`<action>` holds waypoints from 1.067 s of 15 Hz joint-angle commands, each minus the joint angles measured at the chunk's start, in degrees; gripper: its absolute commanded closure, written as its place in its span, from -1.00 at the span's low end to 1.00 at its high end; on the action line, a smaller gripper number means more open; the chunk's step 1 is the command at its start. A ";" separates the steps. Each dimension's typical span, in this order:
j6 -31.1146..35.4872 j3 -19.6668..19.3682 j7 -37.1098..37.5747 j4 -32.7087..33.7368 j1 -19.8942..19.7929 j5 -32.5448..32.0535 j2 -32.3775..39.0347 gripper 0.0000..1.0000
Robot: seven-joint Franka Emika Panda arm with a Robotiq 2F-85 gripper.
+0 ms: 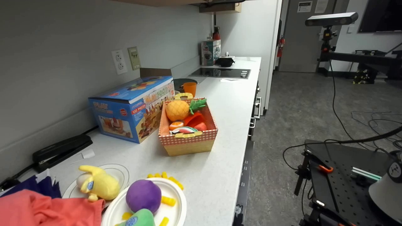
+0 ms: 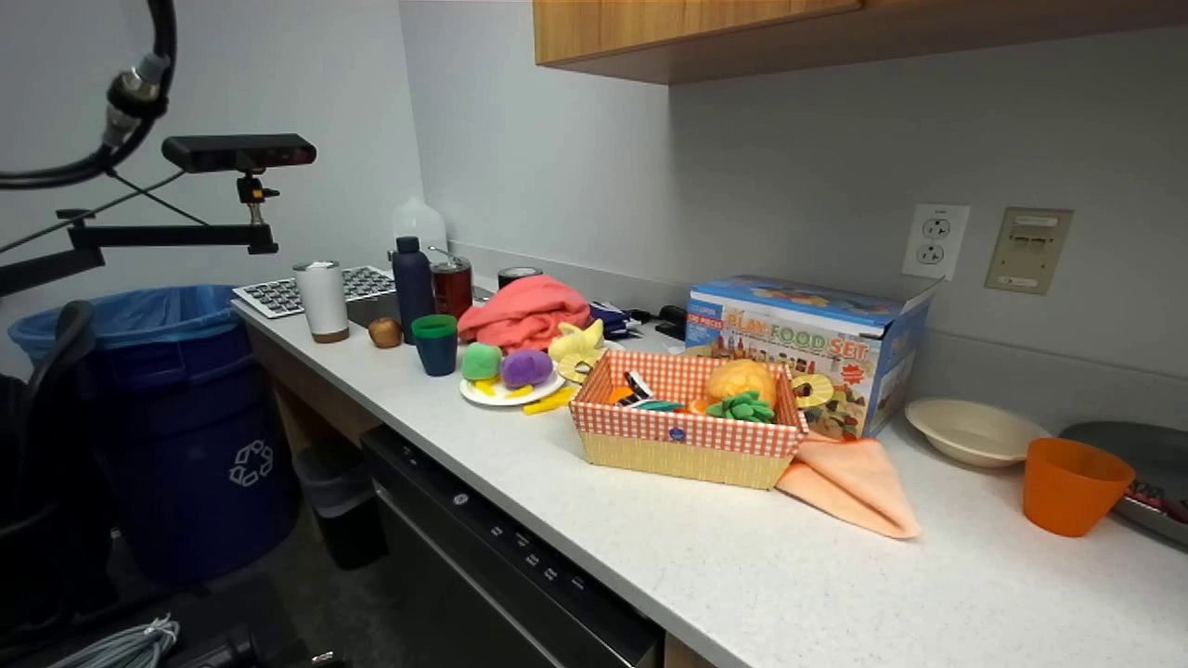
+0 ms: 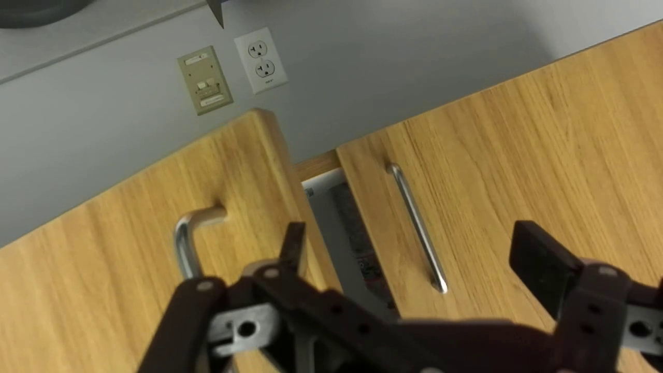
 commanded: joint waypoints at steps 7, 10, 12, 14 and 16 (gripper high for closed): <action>12.59 -3.73 -2.07 7.37 9.42 3.26 10.53 -1.00; 12.53 -4.76 -1.70 9.00 11.14 2.88 11.76 -1.00; 11.33 -4.41 -1.42 9.19 10.50 1.49 11.36 -1.00; 9.86 -4.41 -1.87 9.42 9.95 0.60 10.69 -1.00; 9.14 -4.64 -2.78 9.60 9.84 -0.08 10.02 -1.00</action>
